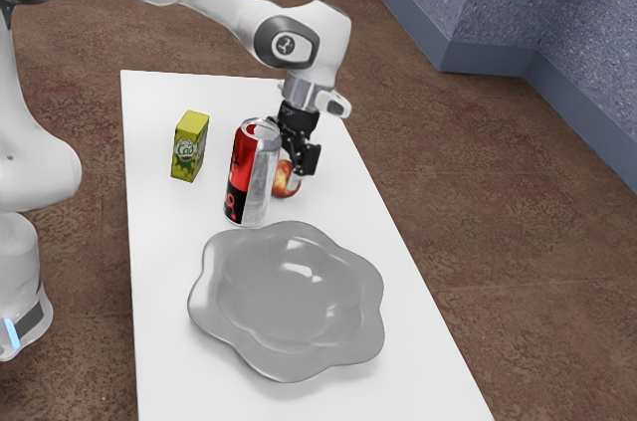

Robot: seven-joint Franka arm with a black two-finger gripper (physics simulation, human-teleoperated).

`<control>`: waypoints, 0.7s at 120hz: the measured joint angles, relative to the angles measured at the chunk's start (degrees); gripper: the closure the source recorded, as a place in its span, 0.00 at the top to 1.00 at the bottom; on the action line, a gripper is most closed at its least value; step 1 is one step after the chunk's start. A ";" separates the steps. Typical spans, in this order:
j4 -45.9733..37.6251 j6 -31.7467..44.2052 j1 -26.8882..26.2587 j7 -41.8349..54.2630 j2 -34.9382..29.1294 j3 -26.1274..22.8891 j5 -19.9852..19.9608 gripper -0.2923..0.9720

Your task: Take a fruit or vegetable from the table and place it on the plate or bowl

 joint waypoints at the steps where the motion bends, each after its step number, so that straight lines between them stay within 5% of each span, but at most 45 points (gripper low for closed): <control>1: 0.00 0.05 0.03 0.02 0.05 0.00 0.13 0.65; 29: 8.16 -1.95 -0.20 0.09 2.60 -0.71 5.08 0.36; 55: 22.36 -7.46 -0.80 0.22 6.06 -7.26 7.81 0.40; 84: 23.87 -6.43 -4.25 0.09 10.10 -14.24 6.51 0.40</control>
